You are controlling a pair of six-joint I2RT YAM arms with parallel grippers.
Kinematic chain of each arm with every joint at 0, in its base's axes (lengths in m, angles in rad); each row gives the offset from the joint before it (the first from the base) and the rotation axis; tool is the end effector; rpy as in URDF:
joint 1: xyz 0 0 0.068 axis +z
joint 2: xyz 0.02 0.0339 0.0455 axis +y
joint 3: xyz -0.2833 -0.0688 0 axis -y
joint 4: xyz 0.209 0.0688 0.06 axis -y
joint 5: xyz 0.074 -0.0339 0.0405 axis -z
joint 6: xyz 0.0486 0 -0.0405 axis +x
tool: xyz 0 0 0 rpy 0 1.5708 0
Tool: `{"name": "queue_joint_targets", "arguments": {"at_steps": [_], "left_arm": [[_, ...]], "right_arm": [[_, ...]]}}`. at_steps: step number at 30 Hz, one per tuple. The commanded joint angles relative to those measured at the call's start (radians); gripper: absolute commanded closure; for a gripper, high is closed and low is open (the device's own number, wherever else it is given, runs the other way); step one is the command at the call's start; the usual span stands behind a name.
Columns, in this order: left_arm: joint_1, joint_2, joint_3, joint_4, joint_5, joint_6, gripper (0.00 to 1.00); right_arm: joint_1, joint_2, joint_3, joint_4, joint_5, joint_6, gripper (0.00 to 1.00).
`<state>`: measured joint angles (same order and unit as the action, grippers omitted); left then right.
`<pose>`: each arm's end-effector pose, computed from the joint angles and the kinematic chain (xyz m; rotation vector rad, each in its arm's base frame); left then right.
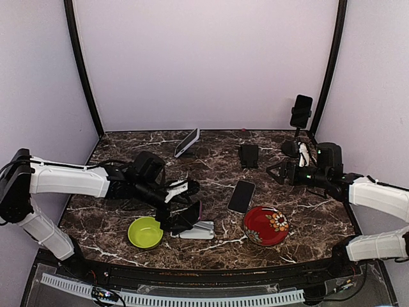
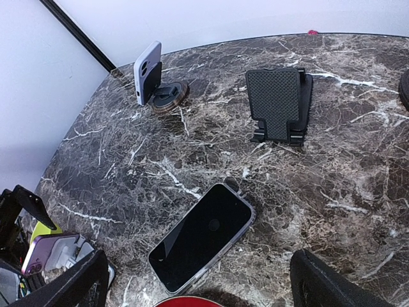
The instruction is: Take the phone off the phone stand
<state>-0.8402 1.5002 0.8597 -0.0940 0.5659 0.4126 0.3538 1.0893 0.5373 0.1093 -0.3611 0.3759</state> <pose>0.1733 -0.2325 0.2422 1.5881 1.6881 -0.8698 0.1875 0.0875 0.2549 -0.2159 2.0701 0.8192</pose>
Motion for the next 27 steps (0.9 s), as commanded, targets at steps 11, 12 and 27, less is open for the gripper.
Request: {"name": "queue_joint_targets", "arguments": {"at_steps": [11,12,27], "left_arm": [[-0.002,0.051,-0.021,-0.016,0.032,0.049,0.01],[-0.002,0.054,-0.022,-0.014,0.031,0.05,0.01],[-0.002,0.009,-0.05,0.032,-0.012,0.055,0.13]], "right_arm": [[0.006,0.0,-0.013,0.04,0.009,0.004,0.01],[0.007,0.0,-0.012,0.04,0.01,0.003,0.01],[0.004,-0.004,-0.013,0.036,0.01,0.0,0.01]]}}
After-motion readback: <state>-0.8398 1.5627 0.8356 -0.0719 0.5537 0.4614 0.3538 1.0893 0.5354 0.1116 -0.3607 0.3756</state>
